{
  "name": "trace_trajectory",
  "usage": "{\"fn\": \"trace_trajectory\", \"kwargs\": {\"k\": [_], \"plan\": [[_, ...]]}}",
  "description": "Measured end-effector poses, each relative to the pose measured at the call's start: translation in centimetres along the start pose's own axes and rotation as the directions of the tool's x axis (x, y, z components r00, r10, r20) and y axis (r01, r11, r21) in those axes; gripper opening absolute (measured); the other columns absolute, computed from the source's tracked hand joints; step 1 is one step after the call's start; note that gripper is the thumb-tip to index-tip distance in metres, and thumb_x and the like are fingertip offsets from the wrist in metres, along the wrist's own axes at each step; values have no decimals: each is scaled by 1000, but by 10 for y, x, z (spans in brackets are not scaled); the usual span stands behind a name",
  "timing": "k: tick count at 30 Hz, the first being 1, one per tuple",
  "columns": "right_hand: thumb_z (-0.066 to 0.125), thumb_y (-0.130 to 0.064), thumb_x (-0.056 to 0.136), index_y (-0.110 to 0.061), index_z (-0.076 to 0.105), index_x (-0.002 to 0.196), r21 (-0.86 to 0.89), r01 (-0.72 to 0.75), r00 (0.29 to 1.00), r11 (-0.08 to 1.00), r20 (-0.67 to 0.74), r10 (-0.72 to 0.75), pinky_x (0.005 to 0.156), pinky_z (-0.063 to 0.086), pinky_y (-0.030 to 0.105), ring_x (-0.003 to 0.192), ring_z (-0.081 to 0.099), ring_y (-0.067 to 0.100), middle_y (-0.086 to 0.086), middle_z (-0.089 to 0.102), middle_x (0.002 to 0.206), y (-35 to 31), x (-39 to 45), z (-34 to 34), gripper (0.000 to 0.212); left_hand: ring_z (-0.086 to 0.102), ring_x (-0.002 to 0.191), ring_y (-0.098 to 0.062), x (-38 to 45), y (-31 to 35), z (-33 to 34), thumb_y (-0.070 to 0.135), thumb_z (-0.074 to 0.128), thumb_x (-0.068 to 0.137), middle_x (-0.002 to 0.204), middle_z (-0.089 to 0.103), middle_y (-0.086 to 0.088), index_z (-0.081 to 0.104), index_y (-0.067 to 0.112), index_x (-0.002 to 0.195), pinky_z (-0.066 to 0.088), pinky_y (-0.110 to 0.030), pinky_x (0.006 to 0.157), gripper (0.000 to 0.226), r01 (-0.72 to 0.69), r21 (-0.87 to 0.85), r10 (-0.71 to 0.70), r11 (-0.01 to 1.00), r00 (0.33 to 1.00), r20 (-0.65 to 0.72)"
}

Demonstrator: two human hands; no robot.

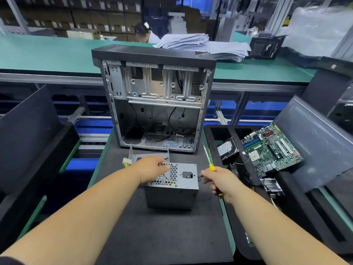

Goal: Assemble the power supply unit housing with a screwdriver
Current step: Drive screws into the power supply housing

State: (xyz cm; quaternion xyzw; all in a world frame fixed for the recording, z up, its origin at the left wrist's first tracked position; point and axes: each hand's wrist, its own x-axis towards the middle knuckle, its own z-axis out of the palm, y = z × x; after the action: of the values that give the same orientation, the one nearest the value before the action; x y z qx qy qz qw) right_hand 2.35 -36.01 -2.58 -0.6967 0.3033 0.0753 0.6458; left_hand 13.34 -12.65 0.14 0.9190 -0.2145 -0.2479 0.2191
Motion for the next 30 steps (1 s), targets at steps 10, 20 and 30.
{"fn": "trace_trajectory", "kwargs": {"k": [10,20,30], "plan": [[73,-21,86,-9,67,89,81,-49,996,996,81,42,43,38,21,41,39,10,1,70,67,-1,-2,12,14,50,124,-28,-4,12,-3,51,46,97,137,53,-9,48,15,133,40,-33,91,51,136,85,-142,987,988,66],[74,-13,84,-7,68,89,142,-72,996,987,63,64,43,38,21,41,39,10,1,63,58,0,1,14,10,57,93,-13,3,44,1,51,63,81,103,60,10,57,30,111,45,-29,74,36,-100,47,94,994,990,102],[73,-12,84,-7,67,88,150,-75,995,986,72,65,43,38,23,42,39,12,0,60,55,-2,-1,15,9,64,92,-17,23,56,-5,39,72,81,94,69,3,67,20,103,50,-37,86,29,-110,-8,108,994,958,267]]}}
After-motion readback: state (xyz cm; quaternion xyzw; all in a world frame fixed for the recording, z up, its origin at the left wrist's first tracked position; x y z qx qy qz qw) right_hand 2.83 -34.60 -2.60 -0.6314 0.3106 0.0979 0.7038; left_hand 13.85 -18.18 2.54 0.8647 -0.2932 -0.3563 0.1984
